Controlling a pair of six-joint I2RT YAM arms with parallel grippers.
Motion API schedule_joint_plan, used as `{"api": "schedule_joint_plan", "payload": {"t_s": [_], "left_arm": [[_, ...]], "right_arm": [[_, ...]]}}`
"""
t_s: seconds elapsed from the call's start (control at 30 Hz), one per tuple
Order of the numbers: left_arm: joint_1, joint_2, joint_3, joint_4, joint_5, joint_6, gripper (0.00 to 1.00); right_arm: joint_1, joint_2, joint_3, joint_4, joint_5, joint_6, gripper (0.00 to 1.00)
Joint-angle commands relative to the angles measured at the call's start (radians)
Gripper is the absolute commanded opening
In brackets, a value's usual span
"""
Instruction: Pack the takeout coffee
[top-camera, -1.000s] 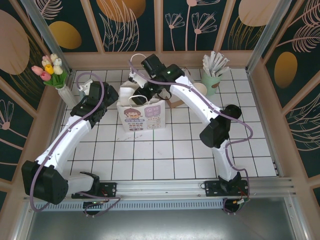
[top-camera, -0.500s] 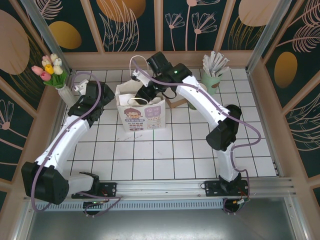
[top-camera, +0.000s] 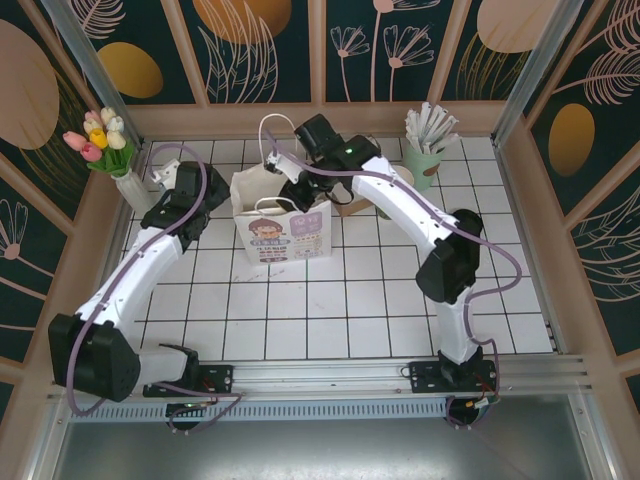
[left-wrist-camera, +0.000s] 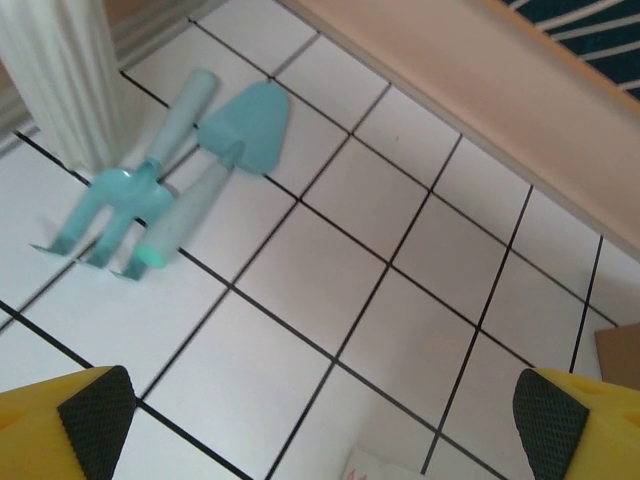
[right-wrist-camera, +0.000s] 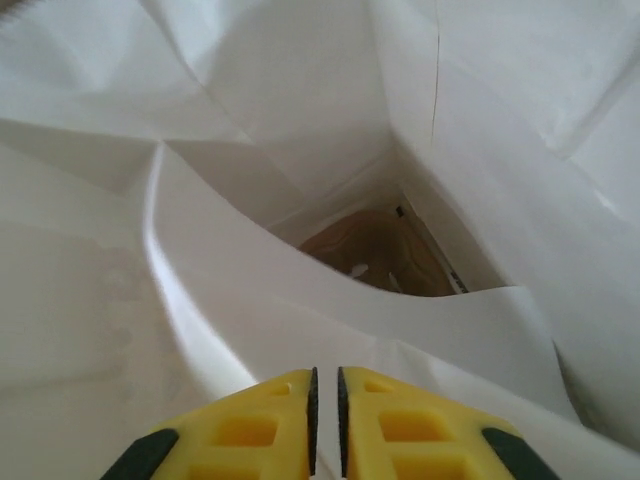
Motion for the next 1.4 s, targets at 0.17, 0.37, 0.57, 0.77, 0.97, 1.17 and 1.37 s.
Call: {"api": "schedule_joint_plan", "payload": {"t_s": [0.17,0.37,0.57,0.77,0.97,1.17,1.37], "left_arm": [[0.006,0.055,-0.05,0.094,0.142,-0.045,0.99],[0.007,0.086,-0.043,0.112,0.183,-0.041,0.99],[0.002,0.121,-0.029,0.137,0.245,-0.067,0.99],[-0.035,0.132,-0.014,0.147,0.287,-0.106,0.99],[-0.068,0.137,0.011,0.099,0.265,-0.164,0.99],[-0.065,0.04,-0.009,0.076,0.139,-0.169,0.99],[0.015,-0.093,-0.076,0.069,-0.155,-0.013,0.98]], "right_arm": [[-0.006,-0.077,0.039,0.066,0.089,0.094,0.43],[-0.009,-0.21,-0.032,0.134,0.267,0.213,0.55],[-0.05,-0.444,-0.256,0.36,0.481,0.365,0.98],[-0.206,-0.741,-0.633,0.615,0.653,0.496,0.99],[-0.447,-0.973,-0.939,0.709,0.73,0.58,0.99],[-0.695,-1.124,-1.263,0.821,0.771,0.561,0.99],[-0.902,-1.132,-1.537,0.965,0.678,0.676,0.99]]}}
